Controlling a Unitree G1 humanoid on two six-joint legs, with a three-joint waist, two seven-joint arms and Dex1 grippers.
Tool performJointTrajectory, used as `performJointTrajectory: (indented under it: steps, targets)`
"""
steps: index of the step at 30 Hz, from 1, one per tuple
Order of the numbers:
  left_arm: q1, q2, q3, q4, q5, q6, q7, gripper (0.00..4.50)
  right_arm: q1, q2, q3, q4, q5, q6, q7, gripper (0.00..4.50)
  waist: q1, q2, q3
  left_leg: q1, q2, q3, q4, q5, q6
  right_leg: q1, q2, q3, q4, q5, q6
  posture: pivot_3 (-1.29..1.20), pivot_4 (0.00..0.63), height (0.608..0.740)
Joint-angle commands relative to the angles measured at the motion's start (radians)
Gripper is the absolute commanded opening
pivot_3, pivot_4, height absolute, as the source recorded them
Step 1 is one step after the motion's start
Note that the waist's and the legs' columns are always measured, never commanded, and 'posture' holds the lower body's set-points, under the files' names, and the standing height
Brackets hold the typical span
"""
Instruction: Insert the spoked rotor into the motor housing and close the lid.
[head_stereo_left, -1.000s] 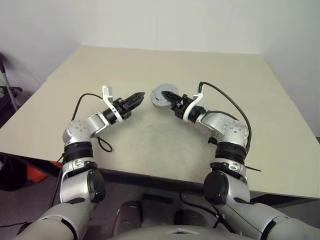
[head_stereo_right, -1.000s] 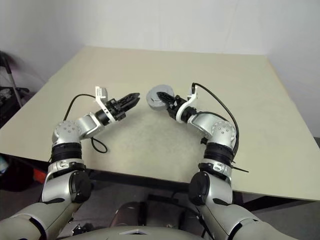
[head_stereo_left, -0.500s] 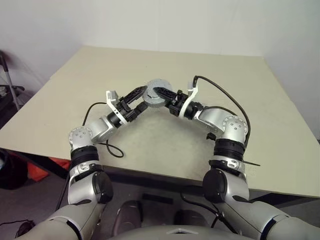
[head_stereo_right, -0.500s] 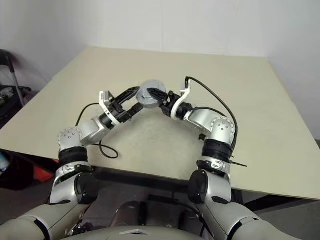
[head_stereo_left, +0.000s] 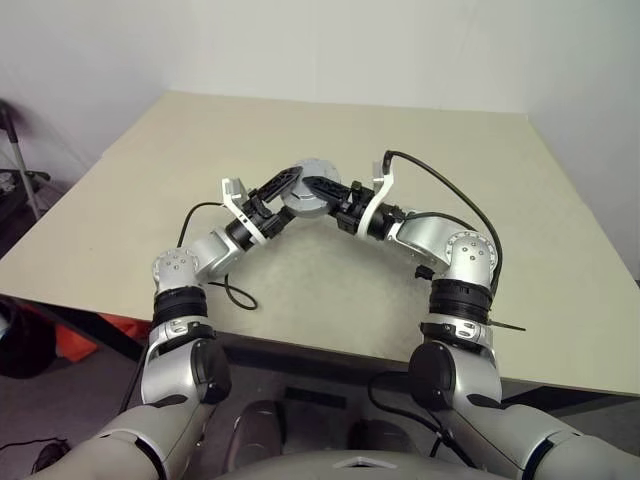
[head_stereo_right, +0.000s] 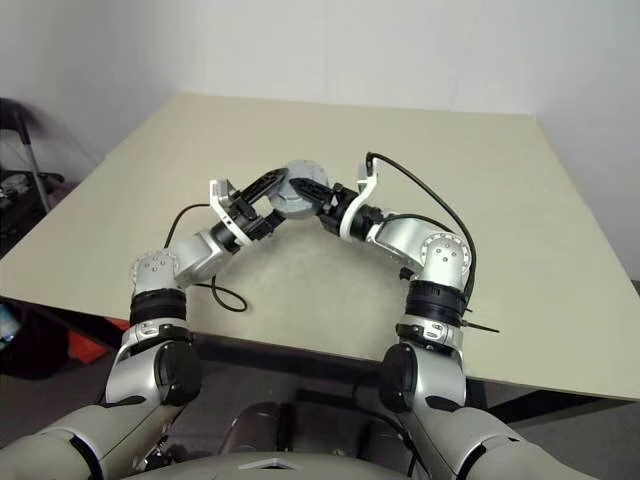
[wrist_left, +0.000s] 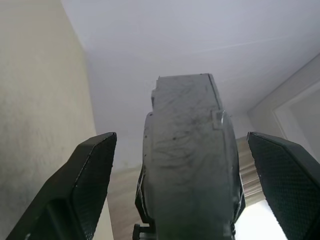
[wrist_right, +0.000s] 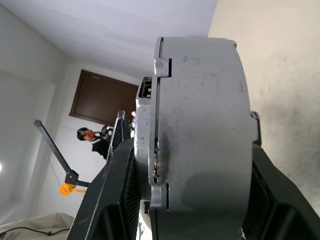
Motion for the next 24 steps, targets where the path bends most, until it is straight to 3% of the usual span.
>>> performJointTrajectory:
  steps: [1, 6, 16, 23, 24]
  targets:
    - [-0.018, 0.000, -0.013, -0.023, -0.014, -0.017, -0.005, 3.79, -0.012, 0.000, 0.011, -0.075, 0.065, -0.022, 0.013, 2.13, 0.000, 0.000, 0.000, 0.000, 0.000, 0.000, 0.000, 0.000, 0.000, 0.000, 0.000, 0.000, 0.000, 0.000, 0.000, 0.00, 0.000, 0.740]
    - [-0.020, 0.002, -0.020, -0.020, -0.022, -0.019, 0.003, 2.18, -0.002, -0.004, 0.023, -0.079, 0.064, -0.038, 0.012, 2.13, 0.000, 0.000, 0.000, -0.001, 0.000, 0.000, 0.001, 0.000, 0.000, 0.000, 0.000, 0.000, 0.001, 0.000, 0.001, 0.00, 0.000, 0.740]
    - [-0.018, 0.006, -0.041, -0.017, -0.018, -0.028, 0.013, 2.12, 0.013, -0.021, 0.061, -0.082, 0.036, -0.093, 0.040, 2.13, 0.000, 0.000, 0.000, -0.002, 0.000, -0.001, 0.004, 0.000, 0.000, 0.000, 0.000, 0.000, 0.003, 0.001, 0.001, 0.00, 0.000, 0.740]
    - [-0.012, 0.010, -0.058, -0.015, 0.013, -0.073, 0.018, 2.12, 0.034, -0.044, 0.115, -0.119, -0.085, -0.230, 0.069, 4.37, 0.005, 0.000, 0.000, -0.002, 0.000, -0.002, 0.007, 0.000, 0.000, 0.000, 0.000, 0.000, 0.003, 0.002, 0.003, 0.00, 0.000, 0.740]
    - [-0.012, 0.013, -0.059, -0.008, 0.022, -0.085, 0.016, 2.12, 0.037, -0.050, 0.126, -0.123, -0.110, -0.254, 0.078, 4.37, 0.005, 0.000, 0.000, -0.002, 0.000, -0.002, 0.007, 0.000, 0.000, 0.000, 0.000, 0.000, 0.003, 0.002, 0.003, 0.00, 0.000, 0.740]
